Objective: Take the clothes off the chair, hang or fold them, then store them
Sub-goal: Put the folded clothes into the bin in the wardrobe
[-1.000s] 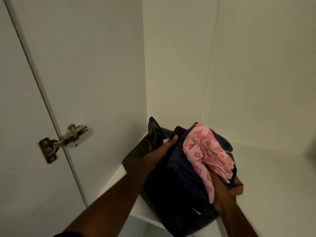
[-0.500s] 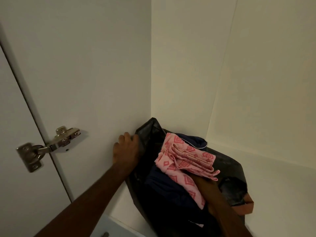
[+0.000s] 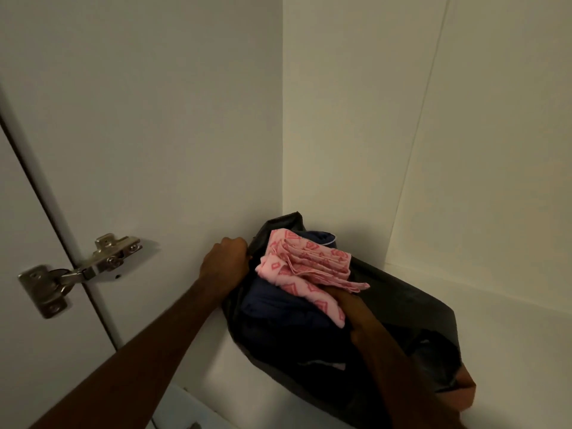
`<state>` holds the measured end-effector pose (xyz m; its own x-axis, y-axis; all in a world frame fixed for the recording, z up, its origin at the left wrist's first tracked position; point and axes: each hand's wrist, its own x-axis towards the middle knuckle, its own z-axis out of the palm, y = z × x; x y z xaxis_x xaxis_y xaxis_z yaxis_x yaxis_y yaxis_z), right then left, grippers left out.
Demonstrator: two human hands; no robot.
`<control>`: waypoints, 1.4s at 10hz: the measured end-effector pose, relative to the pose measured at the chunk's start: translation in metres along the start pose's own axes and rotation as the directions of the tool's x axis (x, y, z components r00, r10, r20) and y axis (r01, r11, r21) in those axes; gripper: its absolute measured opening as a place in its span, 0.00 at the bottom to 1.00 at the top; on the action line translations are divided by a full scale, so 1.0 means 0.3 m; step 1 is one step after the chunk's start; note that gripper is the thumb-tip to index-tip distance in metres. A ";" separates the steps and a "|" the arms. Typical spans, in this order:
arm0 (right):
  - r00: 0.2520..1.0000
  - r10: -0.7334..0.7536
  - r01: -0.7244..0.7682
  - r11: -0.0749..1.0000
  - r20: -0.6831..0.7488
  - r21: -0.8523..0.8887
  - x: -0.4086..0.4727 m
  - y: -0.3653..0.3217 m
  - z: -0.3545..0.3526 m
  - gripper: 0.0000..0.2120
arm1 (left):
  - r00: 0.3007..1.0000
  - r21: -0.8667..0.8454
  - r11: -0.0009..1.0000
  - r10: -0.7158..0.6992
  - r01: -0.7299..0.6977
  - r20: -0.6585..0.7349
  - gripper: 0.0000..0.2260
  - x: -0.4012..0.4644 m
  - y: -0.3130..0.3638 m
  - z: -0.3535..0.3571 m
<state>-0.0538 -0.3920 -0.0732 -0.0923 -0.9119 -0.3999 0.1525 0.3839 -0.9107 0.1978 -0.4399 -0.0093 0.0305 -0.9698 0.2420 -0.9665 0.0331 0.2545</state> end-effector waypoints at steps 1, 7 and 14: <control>0.992 -0.004 0.022 0.988 -0.123 0.150 0.044 -0.032 0.043 0.23 | 1.000 0.050 0.999 -0.009 0.009 0.003 0.10 0.014 -0.019 -0.029; 0.975 0.139 -0.142 0.990 -0.172 -0.001 0.149 -0.061 0.272 0.61 | 0.936 0.185 0.923 0.350 -0.338 -0.033 0.32 0.083 0.248 -0.078; 0.782 -0.596 0.180 -0.065 0.183 -0.981 0.272 -0.458 -0.245 0.11 | 0.936 0.066 0.937 0.335 -0.343 0.104 0.45 0.058 0.132 0.235</control>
<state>-0.1546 -0.5085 0.0116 0.0174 -0.9684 0.2487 -0.9923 -0.0473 -0.1145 0.1420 -0.4726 -0.0611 -0.3220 -0.9221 0.2144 -0.9330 0.3475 0.0933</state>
